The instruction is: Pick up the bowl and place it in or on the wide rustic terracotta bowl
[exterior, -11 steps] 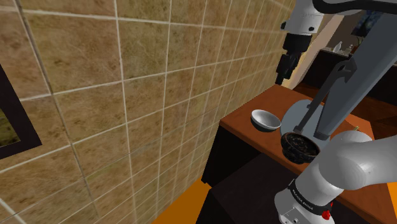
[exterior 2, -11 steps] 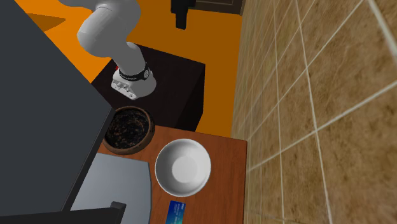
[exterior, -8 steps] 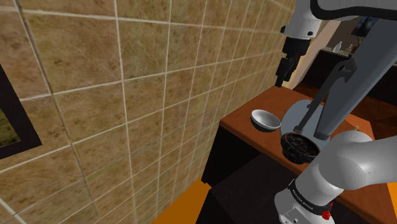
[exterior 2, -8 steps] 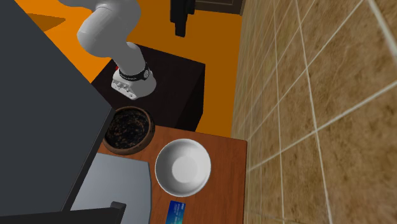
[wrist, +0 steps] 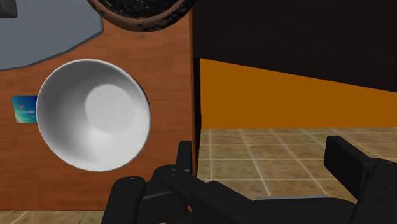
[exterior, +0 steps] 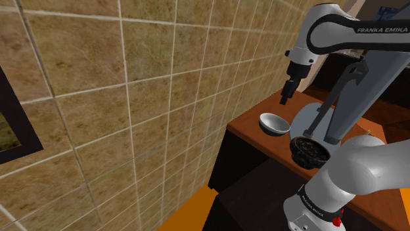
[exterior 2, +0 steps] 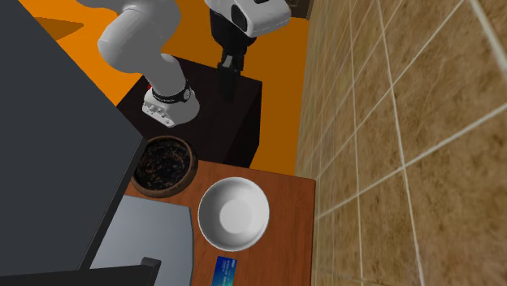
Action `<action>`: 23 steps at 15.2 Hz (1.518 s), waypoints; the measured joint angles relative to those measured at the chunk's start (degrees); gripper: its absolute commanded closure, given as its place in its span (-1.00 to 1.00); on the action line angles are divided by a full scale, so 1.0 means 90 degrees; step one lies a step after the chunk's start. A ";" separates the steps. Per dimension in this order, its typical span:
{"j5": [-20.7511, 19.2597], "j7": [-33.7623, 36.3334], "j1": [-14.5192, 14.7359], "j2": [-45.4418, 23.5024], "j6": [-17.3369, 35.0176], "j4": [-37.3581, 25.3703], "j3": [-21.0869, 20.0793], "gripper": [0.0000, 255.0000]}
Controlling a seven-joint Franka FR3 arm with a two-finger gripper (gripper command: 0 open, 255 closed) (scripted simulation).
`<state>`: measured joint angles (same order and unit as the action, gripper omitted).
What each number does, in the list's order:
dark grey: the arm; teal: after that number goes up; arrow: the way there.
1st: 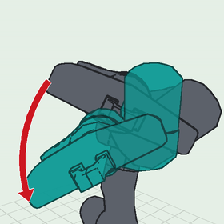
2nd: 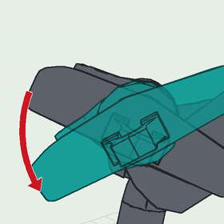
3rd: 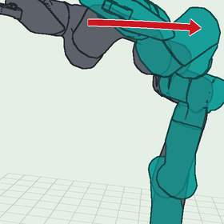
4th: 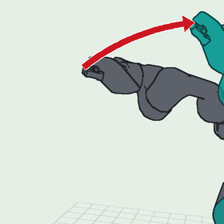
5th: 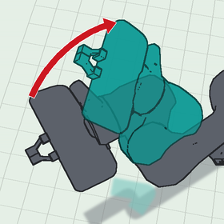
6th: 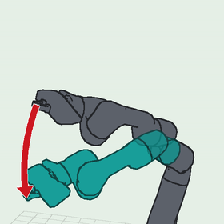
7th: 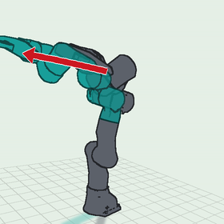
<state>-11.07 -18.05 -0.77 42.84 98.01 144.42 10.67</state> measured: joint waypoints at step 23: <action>-0.0189 -0.2368 0.0050 -0.3460 0.4771 0.0847 0.2369 -1.00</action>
<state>-12.78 -39.36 -0.33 11.70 140.95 152.04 31.99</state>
